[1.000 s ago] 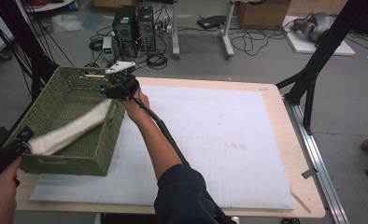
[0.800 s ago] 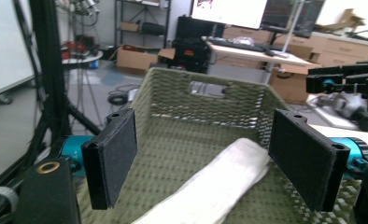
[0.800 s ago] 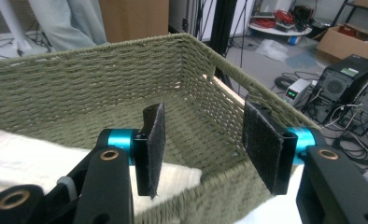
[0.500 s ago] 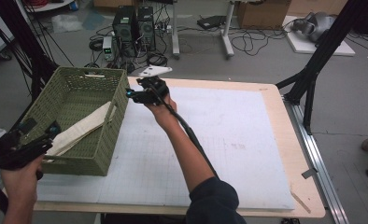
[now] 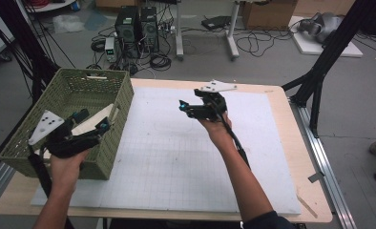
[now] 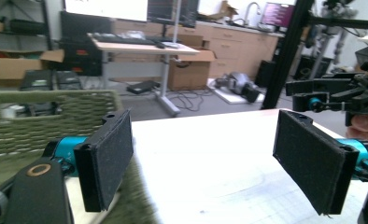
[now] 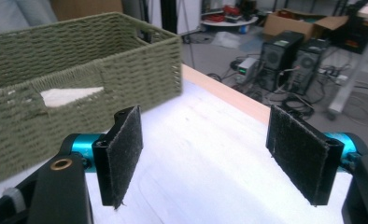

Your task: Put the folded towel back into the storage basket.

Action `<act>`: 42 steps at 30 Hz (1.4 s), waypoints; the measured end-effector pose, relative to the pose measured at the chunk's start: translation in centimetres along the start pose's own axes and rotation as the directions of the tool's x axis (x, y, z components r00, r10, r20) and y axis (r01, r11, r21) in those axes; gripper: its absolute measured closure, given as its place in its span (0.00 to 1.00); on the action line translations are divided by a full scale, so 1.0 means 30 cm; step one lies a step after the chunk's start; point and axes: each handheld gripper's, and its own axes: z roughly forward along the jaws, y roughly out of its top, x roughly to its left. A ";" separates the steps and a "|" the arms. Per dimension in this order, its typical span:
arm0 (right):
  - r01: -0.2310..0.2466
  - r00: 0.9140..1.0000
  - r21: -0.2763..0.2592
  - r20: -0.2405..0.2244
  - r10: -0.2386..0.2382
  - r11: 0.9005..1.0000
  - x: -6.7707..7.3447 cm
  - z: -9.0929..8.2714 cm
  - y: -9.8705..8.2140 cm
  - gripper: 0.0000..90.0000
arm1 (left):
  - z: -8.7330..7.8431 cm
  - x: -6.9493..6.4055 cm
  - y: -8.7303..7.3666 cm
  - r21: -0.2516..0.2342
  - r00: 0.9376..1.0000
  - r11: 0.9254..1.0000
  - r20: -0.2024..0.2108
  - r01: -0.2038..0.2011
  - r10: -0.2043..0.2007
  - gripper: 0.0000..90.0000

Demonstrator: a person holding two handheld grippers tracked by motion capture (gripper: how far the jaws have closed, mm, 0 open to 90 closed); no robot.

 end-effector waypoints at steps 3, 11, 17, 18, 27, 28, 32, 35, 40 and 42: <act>-0.012 1.000 -0.005 0.024 0.012 1.000 -0.033 -0.069 -0.025 0.28 | 0.053 -0.050 -0.006 0.014 0.999 1.000 0.046 -0.013 0.013 0.22; -0.045 0.995 0.002 0.084 0.045 0.999 -0.092 -0.237 -0.111 0.22 | 0.141 -0.143 -0.029 0.048 0.988 0.998 0.150 -0.041 0.033 0.20; -0.072 0.989 0.012 0.132 0.070 0.997 -0.124 -0.372 -0.213 0.21 | 0.224 -0.241 -0.073 0.086 0.971 0.993 0.233 -0.081 0.059 0.21; -0.082 0.987 0.016 0.142 0.079 0.997 -0.127 -0.392 -0.229 0.21 | 0.231 -0.248 -0.077 0.087 0.969 0.992 0.239 -0.089 0.066 0.21; -0.127 0.968 0.038 0.224 0.116 0.991 -0.138 -0.519 -0.358 0.21 | 0.293 -0.292 -0.178 0.112 0.956 0.988 0.285 -0.108 0.072 0.21; -0.131 0.966 0.042 0.232 0.118 0.990 -0.138 -0.530 -0.373 0.21 | 0.298 -0.295 -0.193 0.114 0.955 0.987 0.288 -0.110 0.073 0.21; -0.152 0.955 0.023 0.262 0.141 0.988 -0.144 -0.572 -0.432 0.21 | 0.313 -0.299 -0.240 0.112 0.953 0.987 0.293 -0.117 0.080 0.21; -0.155 0.950 0.017 0.277 0.144 0.988 -0.141 -0.588 -0.465 0.21 | 0.319 -0.295 -0.262 0.112 0.954 0.987 0.291 -0.115 0.078 0.21; -0.144 0.950 0.033 0.286 0.128 0.989 -0.147 -0.598 -0.470 0.21 | 0.306 -0.278 -0.273 0.114 0.960 0.988 0.274 -0.100 0.065 0.21; -0.138 0.949 0.035 0.289 0.122 0.990 -0.143 -0.599 -0.468 0.21 | 0.301 -0.275 -0.277 0.117 0.960 0.989 0.273 -0.095 0.060 0.21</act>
